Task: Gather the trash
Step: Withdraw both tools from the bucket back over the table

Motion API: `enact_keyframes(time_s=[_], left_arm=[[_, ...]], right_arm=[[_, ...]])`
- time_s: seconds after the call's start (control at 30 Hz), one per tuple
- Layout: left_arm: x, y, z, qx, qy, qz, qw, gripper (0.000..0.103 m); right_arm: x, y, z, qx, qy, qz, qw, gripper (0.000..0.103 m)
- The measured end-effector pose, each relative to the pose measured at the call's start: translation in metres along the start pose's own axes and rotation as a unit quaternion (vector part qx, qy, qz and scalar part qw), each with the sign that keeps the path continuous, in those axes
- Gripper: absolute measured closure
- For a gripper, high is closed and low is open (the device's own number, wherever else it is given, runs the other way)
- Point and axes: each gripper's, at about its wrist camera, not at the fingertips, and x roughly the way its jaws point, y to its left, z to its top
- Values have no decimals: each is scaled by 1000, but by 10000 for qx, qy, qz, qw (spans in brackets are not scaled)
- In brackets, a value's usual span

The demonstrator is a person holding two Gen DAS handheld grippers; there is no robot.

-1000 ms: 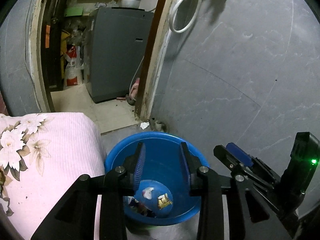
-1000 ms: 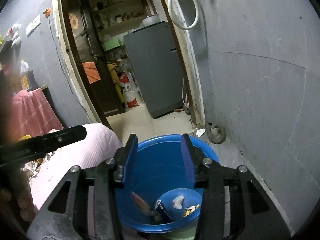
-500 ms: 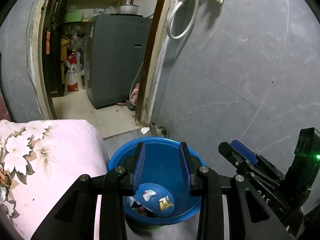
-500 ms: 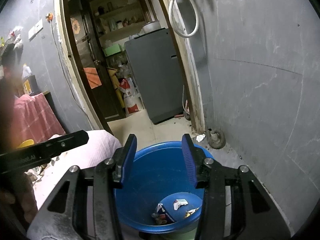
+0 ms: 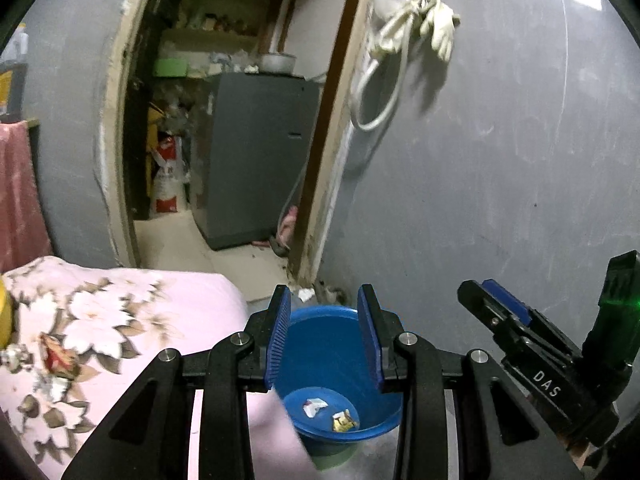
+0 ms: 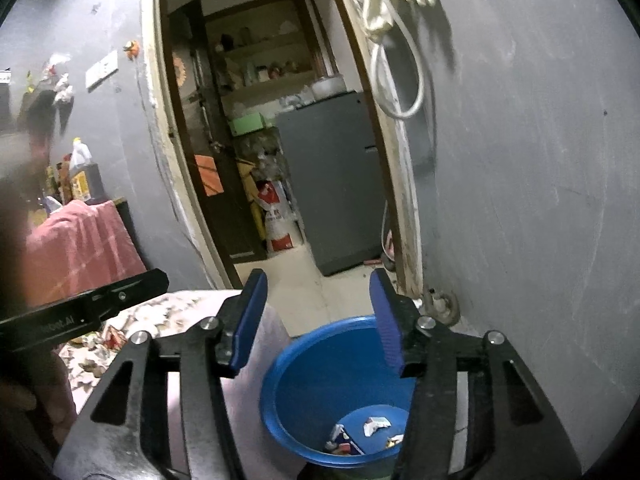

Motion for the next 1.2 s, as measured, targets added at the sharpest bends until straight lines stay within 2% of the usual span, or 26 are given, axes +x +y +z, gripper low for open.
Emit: enact_keyframes(time_s=[0.07, 0.13, 0.27, 0.4, 0.43, 0.53, 0.6, 0.93, 1.2], left_arm=[[-14, 6, 2, -26, -124, 63, 9999, 71], [-30, 12, 4, -65, -266, 133, 9995, 63], [-58, 29, 5, -121, -494, 286, 9983, 58], [-89, 46, 1, -133, -755, 540, 9956, 39], [-95, 49, 0, -141, -812, 587, 9949, 31], [-116, 61, -7, -219, -1033, 787, 9913, 12], [-129, 70, -11, -311, -1180, 917, 9883, 6], [-185, 118, -32, -544, -1492, 1594, 9743, 5], [-219, 147, -53, -543, -1608, 2055, 9638, 5]], right_arm=[[-6, 11, 4, -42, -82, 29, 10000, 35], [-13, 23, 8, -85, -183, 50, 9998, 25], [-24, 45, 13, -158, -311, 102, 9993, 16], [-29, 64, 15, -203, -384, 149, 9989, 5], [-30, 71, 15, -219, -407, 182, 9988, 2], [-33, 85, 13, -234, -477, 248, 9983, 0], [-36, 97, 12, -256, -557, 326, 9976, 0], [-46, 156, 2, -471, -902, 721, 9922, 0], [-41, 204, -12, -672, -861, 1143, 9874, 0]])
